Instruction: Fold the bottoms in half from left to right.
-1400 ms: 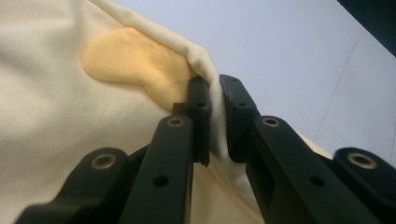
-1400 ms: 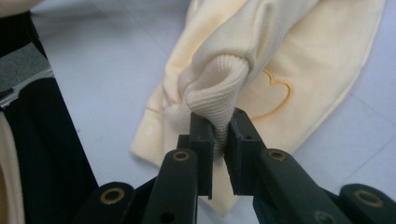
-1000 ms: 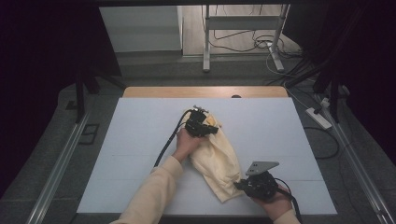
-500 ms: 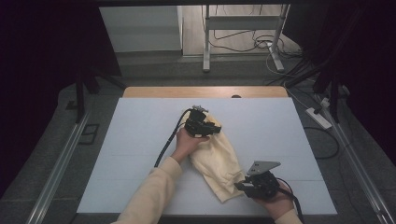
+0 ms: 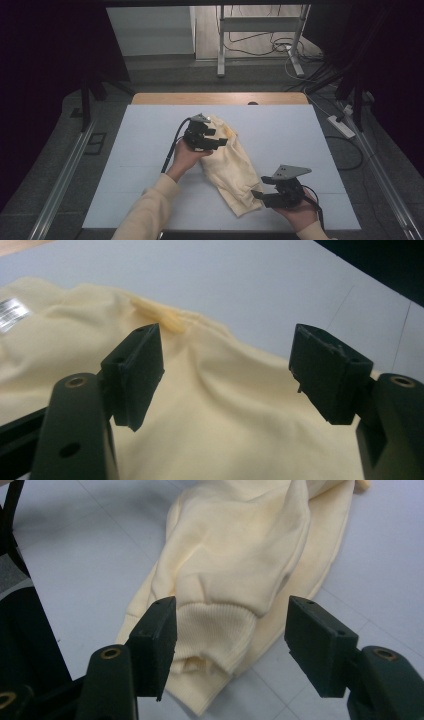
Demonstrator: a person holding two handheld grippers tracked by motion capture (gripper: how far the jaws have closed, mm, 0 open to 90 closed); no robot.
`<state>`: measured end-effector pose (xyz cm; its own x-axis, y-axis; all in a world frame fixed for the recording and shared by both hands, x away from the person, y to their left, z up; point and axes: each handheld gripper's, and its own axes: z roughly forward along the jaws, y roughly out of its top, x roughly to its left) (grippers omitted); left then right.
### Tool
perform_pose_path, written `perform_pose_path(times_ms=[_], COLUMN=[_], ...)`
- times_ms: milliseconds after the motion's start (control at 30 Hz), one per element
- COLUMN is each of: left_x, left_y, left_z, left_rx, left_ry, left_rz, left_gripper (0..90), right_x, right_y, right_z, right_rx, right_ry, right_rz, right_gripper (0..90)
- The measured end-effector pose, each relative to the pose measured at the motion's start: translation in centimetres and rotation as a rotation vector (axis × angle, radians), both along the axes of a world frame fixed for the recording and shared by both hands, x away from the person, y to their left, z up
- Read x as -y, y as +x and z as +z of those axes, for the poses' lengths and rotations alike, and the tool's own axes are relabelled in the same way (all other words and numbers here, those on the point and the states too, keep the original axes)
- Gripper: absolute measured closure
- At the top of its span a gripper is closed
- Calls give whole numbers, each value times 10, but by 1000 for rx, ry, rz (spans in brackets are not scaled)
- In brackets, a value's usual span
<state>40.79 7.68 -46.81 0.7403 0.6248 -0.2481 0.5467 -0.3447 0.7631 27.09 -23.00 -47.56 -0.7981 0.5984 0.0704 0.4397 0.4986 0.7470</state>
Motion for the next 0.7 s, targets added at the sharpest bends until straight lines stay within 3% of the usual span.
perform_pose_path(times_ms=[400, 700], left_x=[-29, -42], left_y=[-25, -41], left_z=[0, 0], left_rx=[17, 9], left_ry=[16, 10], left_rz=[15, 6], left_gripper=[294, 295], right_x=[-11, -25], right_y=[18, 43], right_z=[7, 3], right_rx=[18, 34], right_ry=[1, -43], right_rz=[-10, -33], right_gripper=[398, 398])
